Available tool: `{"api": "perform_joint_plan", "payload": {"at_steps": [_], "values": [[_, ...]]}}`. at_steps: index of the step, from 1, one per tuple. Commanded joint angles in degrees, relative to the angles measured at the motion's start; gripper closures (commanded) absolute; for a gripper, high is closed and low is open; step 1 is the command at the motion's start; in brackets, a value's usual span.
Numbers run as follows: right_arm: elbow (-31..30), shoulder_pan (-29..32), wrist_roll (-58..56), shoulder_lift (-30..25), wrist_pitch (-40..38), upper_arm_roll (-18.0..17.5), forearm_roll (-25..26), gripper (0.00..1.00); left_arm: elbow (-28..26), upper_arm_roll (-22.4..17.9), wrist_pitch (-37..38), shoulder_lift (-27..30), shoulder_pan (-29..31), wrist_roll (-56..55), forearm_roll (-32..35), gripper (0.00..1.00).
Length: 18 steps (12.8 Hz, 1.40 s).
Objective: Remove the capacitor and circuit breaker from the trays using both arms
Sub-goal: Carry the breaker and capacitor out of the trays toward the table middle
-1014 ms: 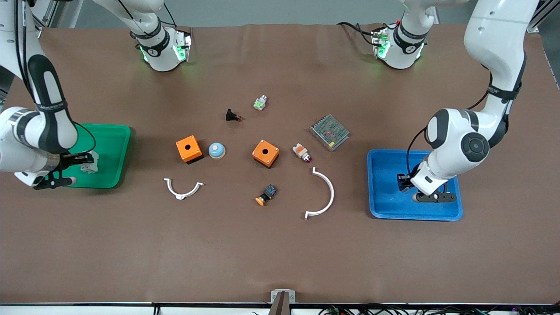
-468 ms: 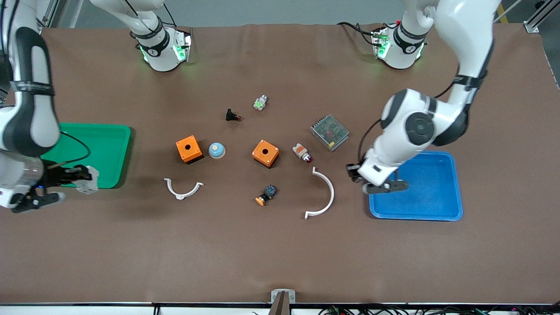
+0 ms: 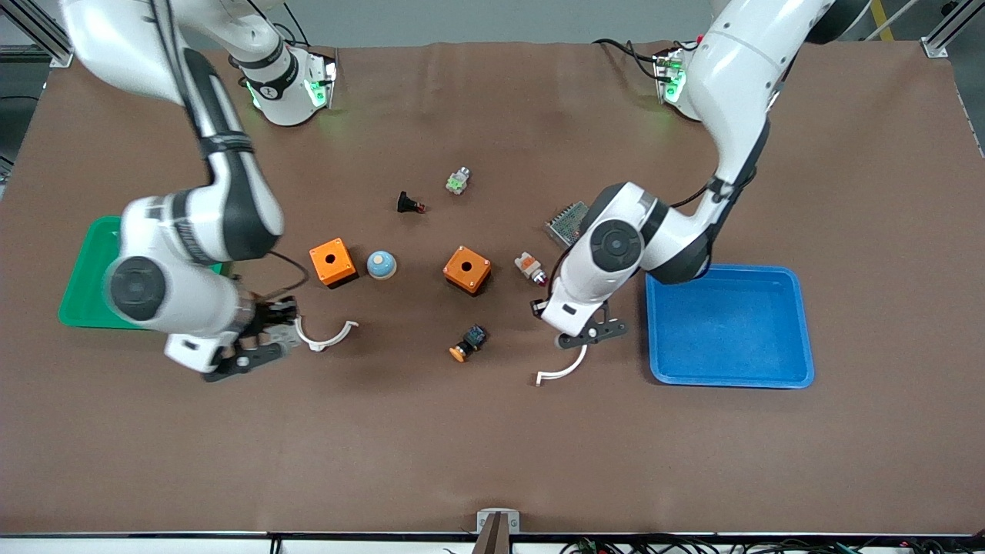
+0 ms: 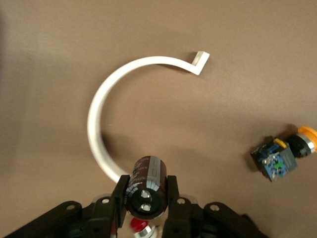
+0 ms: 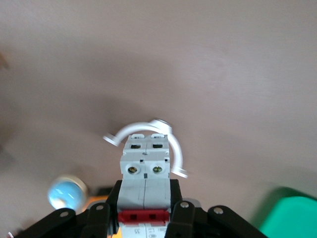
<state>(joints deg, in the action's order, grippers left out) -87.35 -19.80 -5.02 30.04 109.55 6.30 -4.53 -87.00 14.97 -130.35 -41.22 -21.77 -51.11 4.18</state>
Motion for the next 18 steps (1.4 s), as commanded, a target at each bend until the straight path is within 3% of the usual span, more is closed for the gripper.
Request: {"api": "perform_joint_plan", "payload": {"at_steps": [1,4,8,9,11,13,14,15,16,18], "values": [[5.4,-4.2,10.2,5.1,0.0,0.8,-0.5,0.97,5.0,-1.2,-1.2,-4.8,-2.4,-2.7,1.7,1.00],[9.6,-8.0,19.7,10.5,2.7,0.7,-0.5,0.97,5.0,-4.7,-3.5,-6.4,-6.3,-2.8,1.6,0.99],[9.4,-9.6,23.6,14.3,5.4,0.7,-1.0,0.97,5.0,-4.8,-5.7,-8.2,-6.8,-2.7,1.7,0.85],[9.3,-9.8,23.6,14.8,5.4,0.7,-1.4,0.96,4.9,-4.8,-5.8,-8.4,-6.8,-2.7,1.7,0.70],[9.1,-10.6,23.4,15.6,5.4,0.7,-3.3,0.95,4.9,-5.2,-5.8,-7.9,-6.8,-4.9,2.1,0.02],[9.1,-11.2,23.3,16.8,6.1,0.7,-3.3,0.95,5.0,-5.7,-5.2,-5.8,-6.7,-5.6,2.7,0.00],[8.9,-11.3,23.5,16.9,6.5,0.7,-3.3,0.84,5.0,-5.7,-5.0,-4.2,-6.2,-5.6,2.9,0.00],[9.0,-11.6,23.7,16.8,6.5,0.7,-3.6,0.36,5.0,-5.7,-3.9,-2.6,-5.7,-5.5,2.9,0.00],[9.1,-11.6,23.6,16.5,6.1,0.7,-3.7,0.01,4.9,-6.1,-2.4,-0.5,-4.4,-5.0,3.1,0.00],[9.4,-11.5,23.7,15.1,5.9,0.8,-3.7,0.00,4.4,-6.0,0.3,4.0,-1.4,-0.9,3.5,0.00]]}}
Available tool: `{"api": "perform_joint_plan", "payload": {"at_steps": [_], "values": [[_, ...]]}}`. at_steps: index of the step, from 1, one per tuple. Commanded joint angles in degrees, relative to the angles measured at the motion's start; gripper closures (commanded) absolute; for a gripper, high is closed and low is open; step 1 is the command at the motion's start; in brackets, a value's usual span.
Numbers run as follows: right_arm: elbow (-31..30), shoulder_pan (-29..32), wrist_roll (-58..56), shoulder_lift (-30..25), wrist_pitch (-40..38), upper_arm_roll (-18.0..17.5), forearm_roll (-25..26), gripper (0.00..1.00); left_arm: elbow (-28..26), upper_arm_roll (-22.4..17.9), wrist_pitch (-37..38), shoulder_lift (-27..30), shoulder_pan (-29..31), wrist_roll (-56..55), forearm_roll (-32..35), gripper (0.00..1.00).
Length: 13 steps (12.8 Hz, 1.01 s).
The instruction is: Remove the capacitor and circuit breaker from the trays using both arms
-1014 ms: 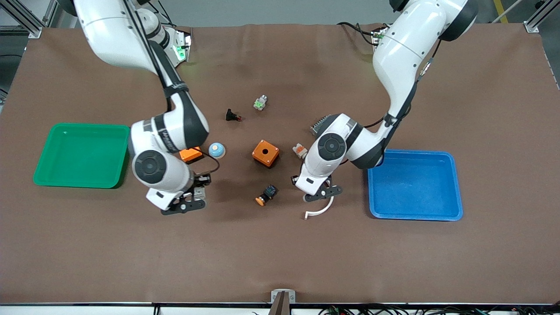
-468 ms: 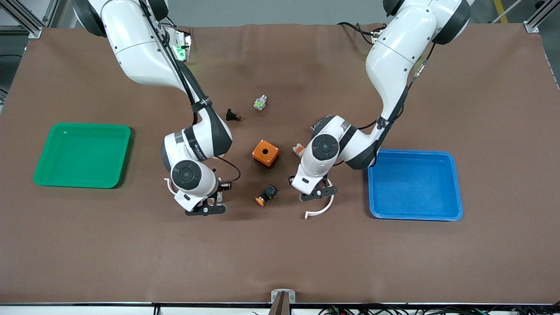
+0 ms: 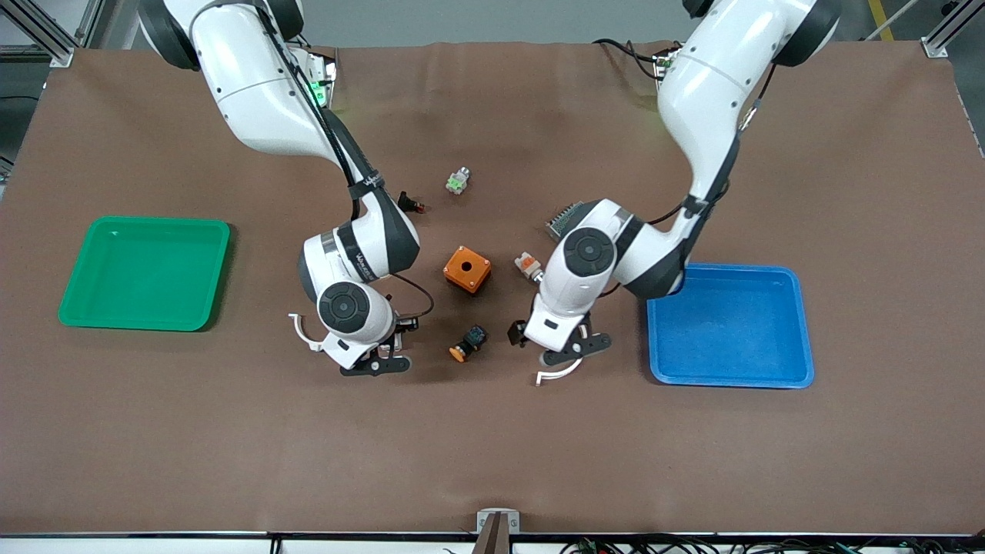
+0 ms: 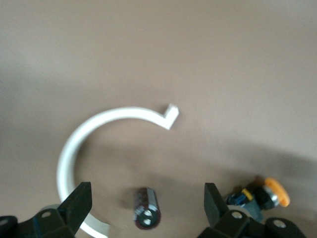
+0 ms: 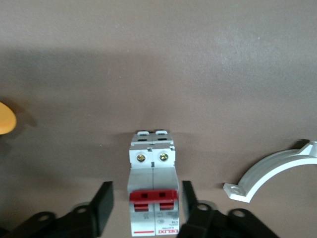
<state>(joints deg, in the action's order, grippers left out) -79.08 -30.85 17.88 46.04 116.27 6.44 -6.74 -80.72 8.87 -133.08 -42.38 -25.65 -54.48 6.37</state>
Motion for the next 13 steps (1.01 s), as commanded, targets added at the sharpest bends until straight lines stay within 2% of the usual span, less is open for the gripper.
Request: {"api": "perform_joint_plan", "payload": {"at_steps": [1,4,6,9,10,13], "values": [[1.2,-0.3,0.7,-2.5,-1.0,0.8,-1.5,0.00,-2.0,0.0,4.2,6.7,4.3,4.9,1.4,0.00],[1.1,0.8,0.5,-9.4,-2.4,1.6,-1.4,0.00,-2.9,0.2,8.8,10.1,10.1,15.6,1.3,0.00],[1.1,2.4,0.1,-14.8,-5.6,3.4,-1.3,0.00,-6.2,0.4,9.9,13.4,13.4,21.7,1.4,0.00],[1.3,9.1,-0.7,-23.1,-12.4,4.0,-0.6,0.00,-10.5,0.5,10.0,16.8,19.2,31.9,1.3,0.00],[1.4,11.3,-2.3,-25.0,-15.3,4.2,-0.1,0.00,-12.0,0.4,10.0,17.3,20.7,33.7,1.3,0.00],[1.4,19.0,-17.4,-29.8,-21.9,4.1,3.0,0.00,-13.4,0.4,10.4,18.2,25.9,39.6,1.3,0.00]]}}
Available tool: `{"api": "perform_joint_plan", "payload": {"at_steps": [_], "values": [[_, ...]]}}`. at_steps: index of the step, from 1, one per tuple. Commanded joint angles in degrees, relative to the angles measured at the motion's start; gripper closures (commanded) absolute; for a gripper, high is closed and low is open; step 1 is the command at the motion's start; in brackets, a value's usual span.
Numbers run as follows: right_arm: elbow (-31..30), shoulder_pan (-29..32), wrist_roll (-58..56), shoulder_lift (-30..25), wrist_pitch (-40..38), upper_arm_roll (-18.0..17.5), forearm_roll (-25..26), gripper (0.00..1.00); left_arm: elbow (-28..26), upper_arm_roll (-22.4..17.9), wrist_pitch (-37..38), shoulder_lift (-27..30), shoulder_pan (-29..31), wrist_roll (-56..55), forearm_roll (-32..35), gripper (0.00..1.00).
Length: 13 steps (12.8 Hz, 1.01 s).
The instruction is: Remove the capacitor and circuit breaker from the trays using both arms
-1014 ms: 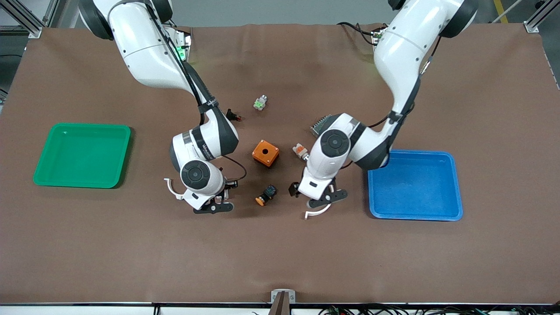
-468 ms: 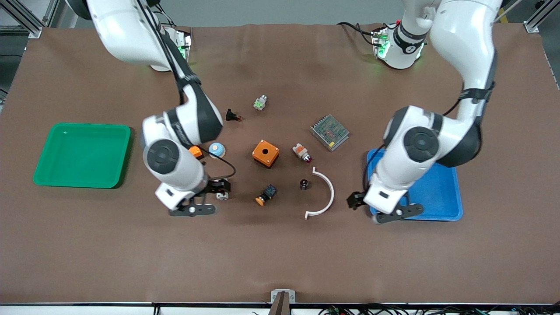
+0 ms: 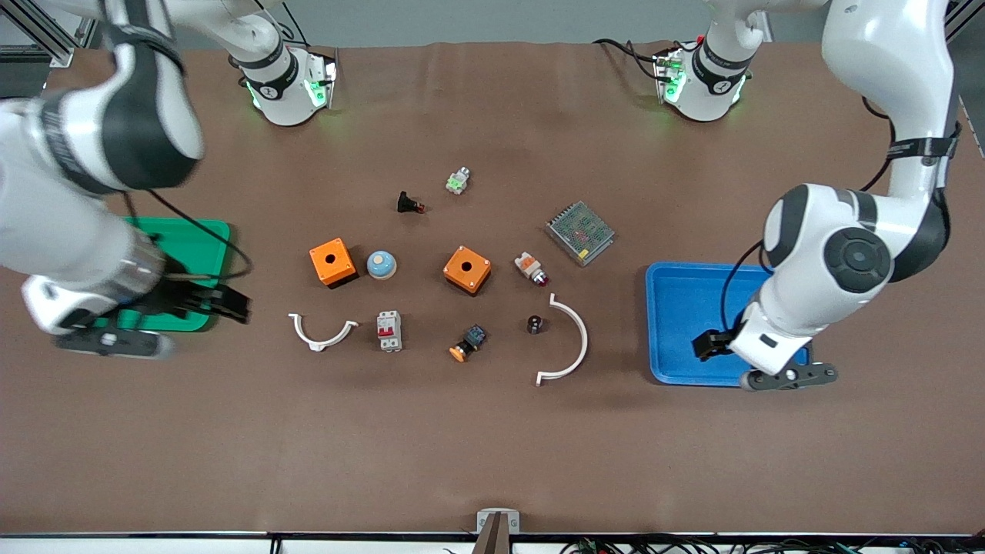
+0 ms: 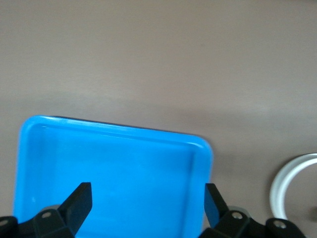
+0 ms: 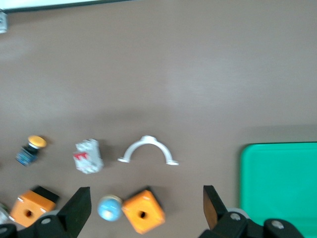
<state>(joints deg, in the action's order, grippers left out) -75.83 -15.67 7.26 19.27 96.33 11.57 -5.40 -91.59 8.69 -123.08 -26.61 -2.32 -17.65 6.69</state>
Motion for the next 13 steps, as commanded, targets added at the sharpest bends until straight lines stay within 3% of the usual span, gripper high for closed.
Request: {"api": "perform_joint_plan", "payload": {"at_steps": [1,6,13], "values": [[-2.0,6.2,-10.0,-4.7,-4.0,-1.1,1.6,0.00,-2.3,0.5,1.4,2.6,3.4,3.5,1.0,0.00],[-3.7,7.9,-11.4,-11.3,-8.8,-1.3,2.8,0.00,-1.7,0.1,2.7,8.2,5.9,7.4,1.1,0.00],[-9.6,7.1,-13.6,-15.6,-6.2,-1.7,5.2,0.00,4.1,0.2,19.0,18.2,6.4,8.4,0.3,0.00]]}}
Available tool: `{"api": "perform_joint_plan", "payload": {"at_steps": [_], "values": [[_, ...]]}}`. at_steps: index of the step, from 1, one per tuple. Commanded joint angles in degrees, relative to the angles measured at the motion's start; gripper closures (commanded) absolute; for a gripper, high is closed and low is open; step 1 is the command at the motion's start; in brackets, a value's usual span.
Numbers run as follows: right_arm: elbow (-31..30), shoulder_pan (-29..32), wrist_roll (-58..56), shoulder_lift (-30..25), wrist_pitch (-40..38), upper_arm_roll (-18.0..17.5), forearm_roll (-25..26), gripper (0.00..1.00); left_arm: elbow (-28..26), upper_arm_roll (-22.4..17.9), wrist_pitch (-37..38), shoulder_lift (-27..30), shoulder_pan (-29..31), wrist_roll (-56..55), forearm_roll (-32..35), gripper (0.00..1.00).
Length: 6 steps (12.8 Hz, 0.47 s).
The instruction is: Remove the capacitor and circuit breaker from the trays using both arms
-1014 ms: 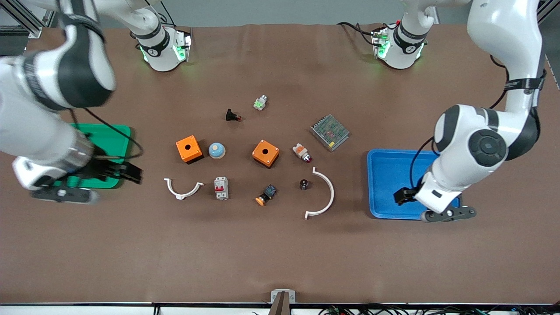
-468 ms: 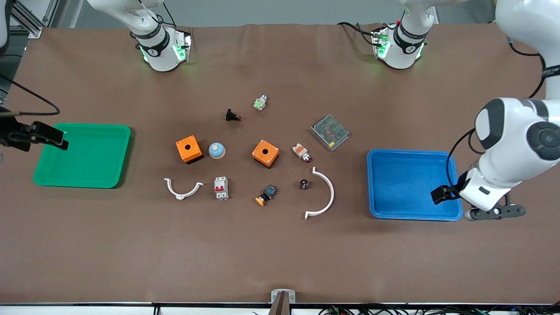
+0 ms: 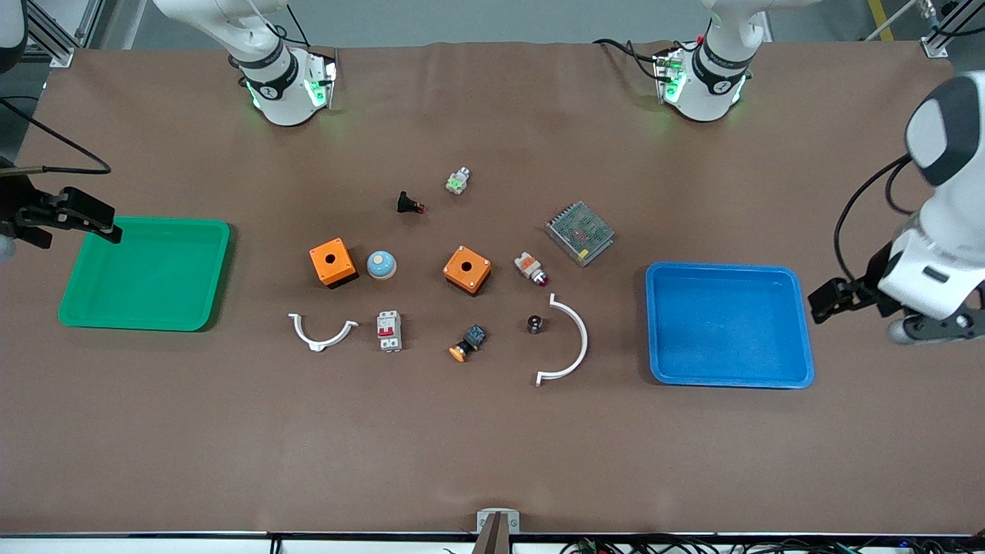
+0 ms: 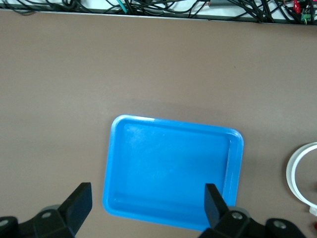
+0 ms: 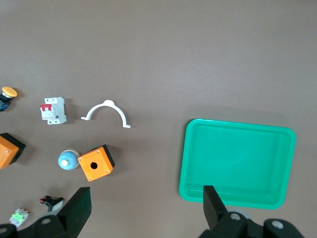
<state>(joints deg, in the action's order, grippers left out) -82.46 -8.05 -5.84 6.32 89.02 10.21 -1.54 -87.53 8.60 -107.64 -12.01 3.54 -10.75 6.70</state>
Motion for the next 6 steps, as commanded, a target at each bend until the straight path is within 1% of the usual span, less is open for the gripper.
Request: {"api": "perform_joint_plan", "payload": {"at_steps": [1,3,6], "values": [[-3.2,-0.5,-0.5,-2.9,1.2,-0.5,1.4,0.00,0.1,0.5,5.1,5.7,0.6,2.0,0.3,0.00],[-5.5,-0.5,-0.4,-4.2,2.9,-0.5,1.1,0.00,0.1,0.6,11.1,9.8,0.6,1.9,-1.1,0.00],[-6.1,-0.3,-0.1,-4.8,2.7,-0.4,0.8,0.00,-0.1,0.5,14.6,12.1,2.2,4.7,-3.3,0.00]]}}
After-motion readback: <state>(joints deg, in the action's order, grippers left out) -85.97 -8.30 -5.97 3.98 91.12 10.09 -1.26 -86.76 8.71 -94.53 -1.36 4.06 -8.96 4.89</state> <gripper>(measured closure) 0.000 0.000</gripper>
